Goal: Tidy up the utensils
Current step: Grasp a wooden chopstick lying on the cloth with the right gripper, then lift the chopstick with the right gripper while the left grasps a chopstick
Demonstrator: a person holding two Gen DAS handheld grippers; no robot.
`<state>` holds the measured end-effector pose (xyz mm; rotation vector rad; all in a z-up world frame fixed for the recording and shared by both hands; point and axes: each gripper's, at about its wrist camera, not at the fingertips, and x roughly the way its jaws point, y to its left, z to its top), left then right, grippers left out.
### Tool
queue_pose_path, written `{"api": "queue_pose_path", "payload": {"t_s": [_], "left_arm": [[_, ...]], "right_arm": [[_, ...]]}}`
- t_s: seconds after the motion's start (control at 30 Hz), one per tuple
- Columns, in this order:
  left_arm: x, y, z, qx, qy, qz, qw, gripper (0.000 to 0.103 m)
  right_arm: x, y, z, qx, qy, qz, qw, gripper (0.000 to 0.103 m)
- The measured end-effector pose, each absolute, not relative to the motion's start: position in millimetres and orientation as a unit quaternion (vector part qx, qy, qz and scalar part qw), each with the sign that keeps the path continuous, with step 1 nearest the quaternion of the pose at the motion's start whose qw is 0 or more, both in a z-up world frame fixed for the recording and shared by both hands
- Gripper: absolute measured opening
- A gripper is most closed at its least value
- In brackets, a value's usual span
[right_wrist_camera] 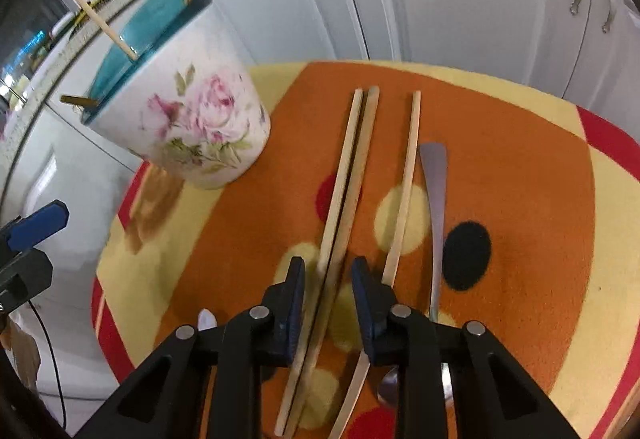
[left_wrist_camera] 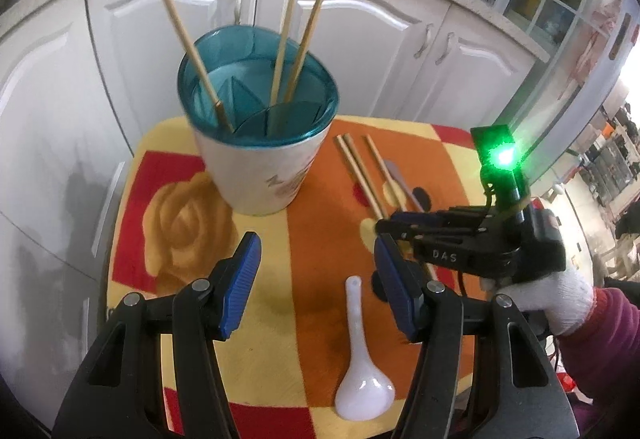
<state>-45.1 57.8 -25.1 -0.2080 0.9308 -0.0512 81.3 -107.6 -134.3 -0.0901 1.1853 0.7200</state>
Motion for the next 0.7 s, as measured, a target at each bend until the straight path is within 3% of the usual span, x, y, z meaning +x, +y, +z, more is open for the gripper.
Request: {"api": "queue_pose_path", "payload": {"t_s": [0.13, 0.27, 0.7], "left_arm": [[-43, 61, -35, -0.109, 0.455, -0.021, 0.884, 0.059], [-40, 60, -45, -0.114, 0.462, -0.022, 0.880, 0.059], [-29, 59, -68, -0.131, 0.486, -0.016, 0.864, 0.058]], "right_arm": [[75, -113, -133, -0.031, 0.561, 0.346, 0.752, 0.007], [56, -128, -131, 0.004, 0.585, 0.378, 0.718, 0.006], [23, -117, -117, -0.027, 0.588, 0.442, 0.676, 0.006]]}}
